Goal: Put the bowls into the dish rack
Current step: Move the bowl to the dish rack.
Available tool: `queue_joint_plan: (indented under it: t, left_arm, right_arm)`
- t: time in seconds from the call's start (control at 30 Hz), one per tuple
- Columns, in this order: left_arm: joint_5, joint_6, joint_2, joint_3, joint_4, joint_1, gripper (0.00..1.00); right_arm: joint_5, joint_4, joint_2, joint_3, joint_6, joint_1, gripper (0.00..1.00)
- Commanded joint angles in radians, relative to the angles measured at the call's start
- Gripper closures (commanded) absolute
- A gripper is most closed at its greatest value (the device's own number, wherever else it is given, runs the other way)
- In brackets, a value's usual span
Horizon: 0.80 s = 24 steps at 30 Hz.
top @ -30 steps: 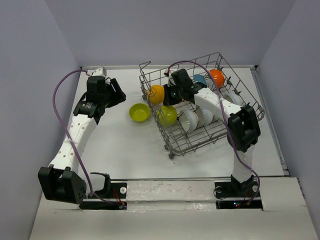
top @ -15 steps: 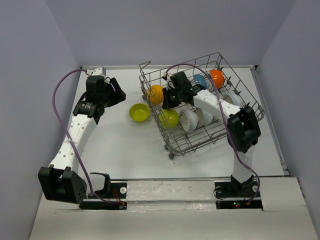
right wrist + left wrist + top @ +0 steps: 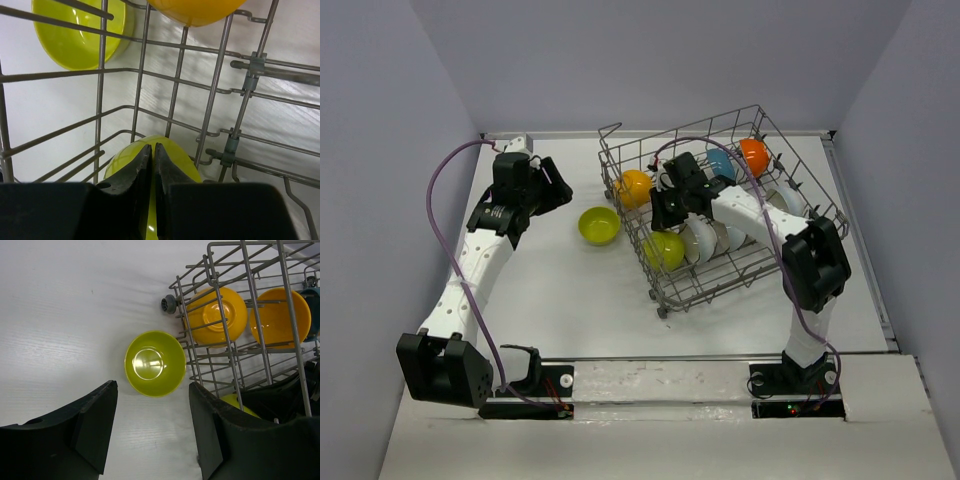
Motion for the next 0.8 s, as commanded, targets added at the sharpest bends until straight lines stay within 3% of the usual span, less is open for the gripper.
queue_joint_plan:
  t: [0.0, 0.77]
  left_arm:
    - [0.016, 0.018, -0.014, -0.007, 0.037, 0.010, 0.32]
    - [0.025, 0.014, -0.006, -0.014, 0.045, 0.010, 0.33]
  right_arm:
    - [0.007, -0.037, -0.058, -0.030, -0.016, 0.010, 0.89]
    - [0.004, -0.039, -0.157, -0.143, -0.006, 0.029, 0.89]
